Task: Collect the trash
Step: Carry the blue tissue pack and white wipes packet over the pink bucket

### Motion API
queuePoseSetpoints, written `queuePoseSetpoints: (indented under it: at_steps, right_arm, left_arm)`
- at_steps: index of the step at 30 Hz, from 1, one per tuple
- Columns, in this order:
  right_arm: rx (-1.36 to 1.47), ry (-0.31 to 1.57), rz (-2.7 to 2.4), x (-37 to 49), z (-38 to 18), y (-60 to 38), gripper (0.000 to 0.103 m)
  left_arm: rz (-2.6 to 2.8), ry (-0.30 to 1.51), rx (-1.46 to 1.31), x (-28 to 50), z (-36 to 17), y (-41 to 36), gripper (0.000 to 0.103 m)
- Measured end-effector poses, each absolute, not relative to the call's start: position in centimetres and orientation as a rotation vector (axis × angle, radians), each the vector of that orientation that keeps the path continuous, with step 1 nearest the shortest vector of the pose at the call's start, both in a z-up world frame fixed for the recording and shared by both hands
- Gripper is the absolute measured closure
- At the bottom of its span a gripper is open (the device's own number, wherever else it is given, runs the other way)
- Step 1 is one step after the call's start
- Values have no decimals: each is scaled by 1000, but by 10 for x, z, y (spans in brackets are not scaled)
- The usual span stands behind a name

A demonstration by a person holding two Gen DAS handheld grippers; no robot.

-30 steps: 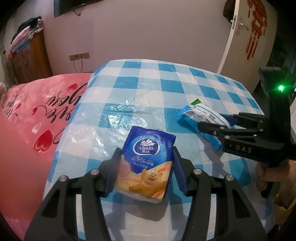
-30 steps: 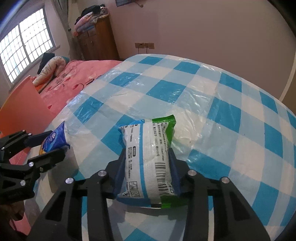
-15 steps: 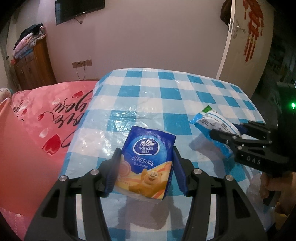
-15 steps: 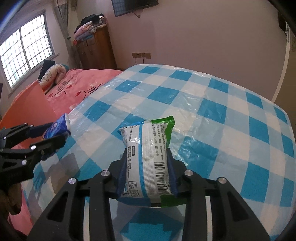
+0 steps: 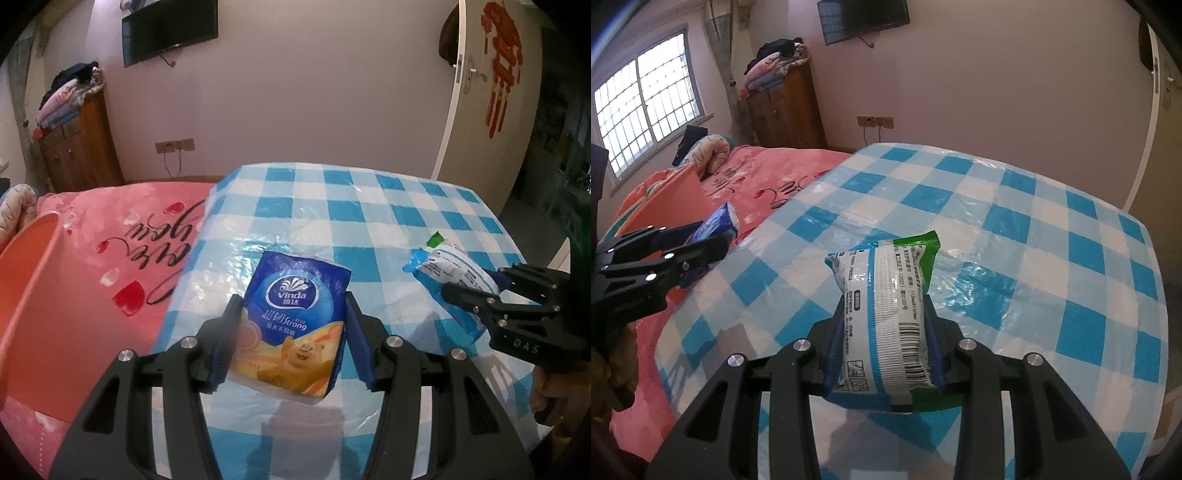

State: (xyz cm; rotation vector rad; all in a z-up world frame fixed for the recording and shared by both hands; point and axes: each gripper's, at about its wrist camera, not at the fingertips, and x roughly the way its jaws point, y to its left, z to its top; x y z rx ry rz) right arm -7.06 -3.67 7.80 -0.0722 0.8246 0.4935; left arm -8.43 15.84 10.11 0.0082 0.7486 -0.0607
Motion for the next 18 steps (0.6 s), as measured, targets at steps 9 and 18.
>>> queuePoseSetpoints:
  at_steps: [9,18]
  right_arm:
    - [-64,812,556,-80,107,-18,65]
    - [-97,805,630,-86,133,18,65]
  left_arm:
    - [-5,692,16,-104,133,182,48]
    - [66,654,14,-121,157,216,48]
